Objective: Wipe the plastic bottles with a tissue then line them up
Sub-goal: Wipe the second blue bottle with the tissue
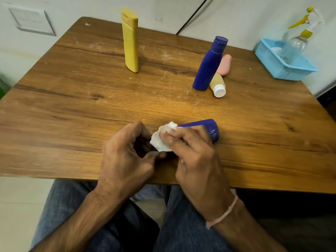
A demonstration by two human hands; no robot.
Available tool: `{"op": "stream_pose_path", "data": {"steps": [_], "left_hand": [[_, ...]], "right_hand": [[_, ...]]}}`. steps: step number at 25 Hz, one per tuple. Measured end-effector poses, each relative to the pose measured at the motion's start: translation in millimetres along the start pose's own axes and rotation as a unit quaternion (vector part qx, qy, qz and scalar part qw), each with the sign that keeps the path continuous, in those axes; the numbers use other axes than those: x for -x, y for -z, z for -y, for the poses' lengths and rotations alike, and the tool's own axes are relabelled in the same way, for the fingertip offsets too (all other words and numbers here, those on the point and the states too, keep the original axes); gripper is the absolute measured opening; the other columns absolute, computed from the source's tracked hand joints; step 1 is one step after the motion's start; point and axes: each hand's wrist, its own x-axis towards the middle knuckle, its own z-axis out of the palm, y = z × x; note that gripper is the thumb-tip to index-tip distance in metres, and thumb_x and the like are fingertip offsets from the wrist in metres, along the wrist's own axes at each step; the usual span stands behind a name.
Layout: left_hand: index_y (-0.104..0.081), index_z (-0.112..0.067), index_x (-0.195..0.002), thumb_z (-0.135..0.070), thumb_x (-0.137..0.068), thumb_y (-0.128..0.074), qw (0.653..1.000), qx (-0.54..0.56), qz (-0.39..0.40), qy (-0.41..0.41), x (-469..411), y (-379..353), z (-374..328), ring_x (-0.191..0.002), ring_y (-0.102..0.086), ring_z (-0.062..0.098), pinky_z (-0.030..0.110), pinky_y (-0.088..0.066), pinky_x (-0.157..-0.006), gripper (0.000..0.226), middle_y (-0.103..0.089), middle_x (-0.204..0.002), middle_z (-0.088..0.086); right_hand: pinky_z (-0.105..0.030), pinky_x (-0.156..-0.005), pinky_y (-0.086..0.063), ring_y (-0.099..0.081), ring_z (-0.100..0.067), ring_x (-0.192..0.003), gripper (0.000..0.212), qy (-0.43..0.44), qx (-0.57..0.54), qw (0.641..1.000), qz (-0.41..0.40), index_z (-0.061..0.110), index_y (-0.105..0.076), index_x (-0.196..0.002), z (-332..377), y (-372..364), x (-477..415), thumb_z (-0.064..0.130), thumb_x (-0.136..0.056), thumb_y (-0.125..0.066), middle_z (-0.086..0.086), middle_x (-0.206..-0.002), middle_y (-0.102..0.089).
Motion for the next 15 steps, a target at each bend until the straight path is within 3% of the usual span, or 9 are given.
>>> {"op": "stream_pose_path", "data": {"steps": [2, 5, 7, 12, 15], "left_hand": [[-0.066, -0.012, -0.081, -0.014, -0.062, -0.093, 1.0, 0.013, -0.001, 0.01, -1, 0, -1, -0.068, -0.067, 0.012, 0.017, -0.052, -0.059, 0.033, -0.07, -0.075, -0.003], [-0.067, -0.011, -0.084, -0.016, -0.064, -0.091, 0.999, 0.034, -0.001, 0.025, -1, -2, -2, -0.067, -0.068, 0.015, 0.028, -0.055, -0.062, 0.032, -0.071, -0.076, 0.0], [-0.067, -0.01, -0.084, -0.016, -0.064, -0.091, 0.999, 0.036, -0.001, 0.026, -1, -2, -3, -0.066, -0.068, 0.015, 0.026, -0.056, -0.061, 0.032, -0.071, -0.076, -0.001], [-0.067, -0.01, -0.082, -0.016, -0.064, -0.092, 0.999, 0.034, 0.001, 0.032, 0, 1, -4, -0.068, -0.069, 0.013, 0.011, -0.051, -0.057, 0.032, -0.071, -0.073, -0.003], [-0.067, -0.01, -0.082, -0.017, -0.064, -0.091, 0.998, 0.04, -0.001, 0.045, 0, -1, -6, -0.067, -0.068, 0.013, 0.011, -0.051, -0.056, 0.031, -0.072, -0.072, -0.001]], "right_hand": [[-0.035, -0.086, -0.052, -0.057, -0.026, -0.097, 0.047, -0.019, 0.032, 0.999, 0.006, 0.007, -0.072, -0.119, -28, 9, -4, -0.011, -0.083, -0.047, -0.006, -0.107, -0.068], [-0.042, -0.081, -0.055, -0.054, -0.023, -0.098, 0.047, -0.118, 0.108, 0.987, -0.009, 0.008, -0.07, -0.12, -74, 27, -11, -0.011, -0.083, -0.049, -0.005, -0.107, -0.069], [-0.041, -0.081, -0.054, -0.054, -0.024, -0.098, 0.048, -0.122, 0.113, 0.986, -0.017, 0.007, -0.071, -0.12, -58, 21, -11, -0.014, -0.082, -0.052, -0.005, -0.108, -0.068], [-0.03, -0.088, -0.05, -0.055, -0.024, -0.099, 0.049, -0.001, 0.026, 0.999, 0.026, 0.007, -0.07, -0.123, -17, 9, 0, -0.008, -0.083, -0.046, -0.005, -0.111, -0.067], [-0.035, -0.082, -0.052, -0.05, -0.019, -0.094, 0.052, -0.066, 0.099, 0.993, 0.019, 0.009, -0.07, -0.122, -66, 26, -10, -0.013, -0.08, -0.048, -0.003, -0.108, -0.068]]}}
